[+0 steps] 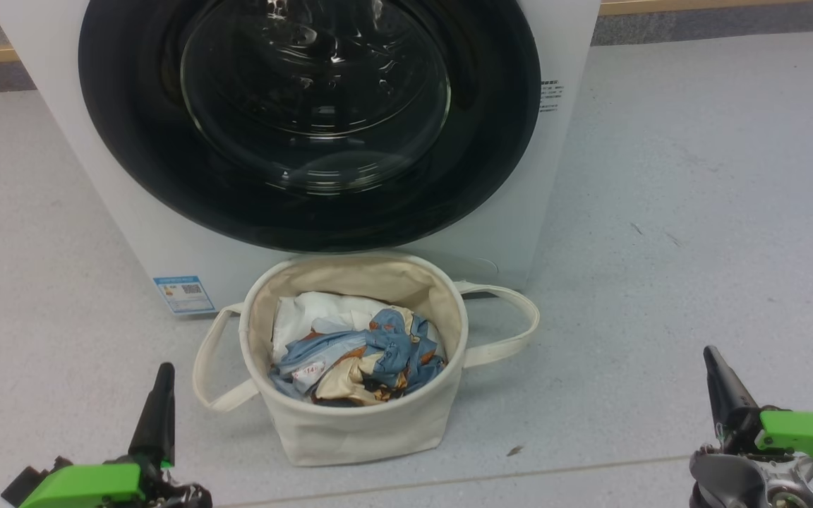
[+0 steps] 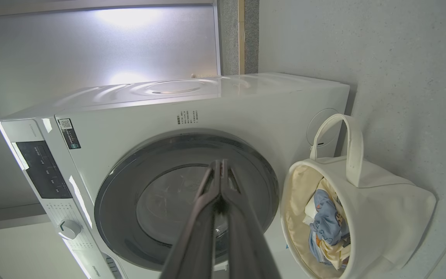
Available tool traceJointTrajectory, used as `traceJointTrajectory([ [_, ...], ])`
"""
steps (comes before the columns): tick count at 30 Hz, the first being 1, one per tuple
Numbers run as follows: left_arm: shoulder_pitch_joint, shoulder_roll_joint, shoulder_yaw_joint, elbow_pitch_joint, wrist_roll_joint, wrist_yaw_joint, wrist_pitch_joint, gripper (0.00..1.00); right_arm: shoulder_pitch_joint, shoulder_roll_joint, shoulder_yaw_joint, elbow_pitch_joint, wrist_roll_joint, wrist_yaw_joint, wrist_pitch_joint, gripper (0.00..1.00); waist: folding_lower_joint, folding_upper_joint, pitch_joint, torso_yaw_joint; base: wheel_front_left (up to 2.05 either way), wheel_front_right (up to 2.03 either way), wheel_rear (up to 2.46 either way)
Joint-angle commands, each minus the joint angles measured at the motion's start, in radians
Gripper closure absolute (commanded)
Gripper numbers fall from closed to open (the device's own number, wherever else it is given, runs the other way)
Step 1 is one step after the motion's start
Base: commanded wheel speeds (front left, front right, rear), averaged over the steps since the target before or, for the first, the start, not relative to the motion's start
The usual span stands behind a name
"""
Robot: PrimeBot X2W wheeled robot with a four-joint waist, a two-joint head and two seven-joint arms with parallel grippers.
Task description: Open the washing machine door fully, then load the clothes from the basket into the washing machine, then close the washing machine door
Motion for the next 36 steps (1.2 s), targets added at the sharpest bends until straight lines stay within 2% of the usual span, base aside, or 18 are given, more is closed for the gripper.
traceJointTrajectory([
  [1,-0.024,0.005,0.033,-0.037,0.004,-0.007,0.005,1.00,-0.015,0.000,0.020,-0.032,0.004,0.000,0.008,1.00,0.0000,0.0000,0.000,0.000,0.00,0.00,0.00],
  [36,-0.024,0.005,0.033,-0.037,0.003,-0.007,0.005,1.00,-0.015,0.000,0.020,-0.032,0.004,0.000,0.007,1.00,0.0000,0.0000,0.000,0.000,0.00,0.00,0.00],
])
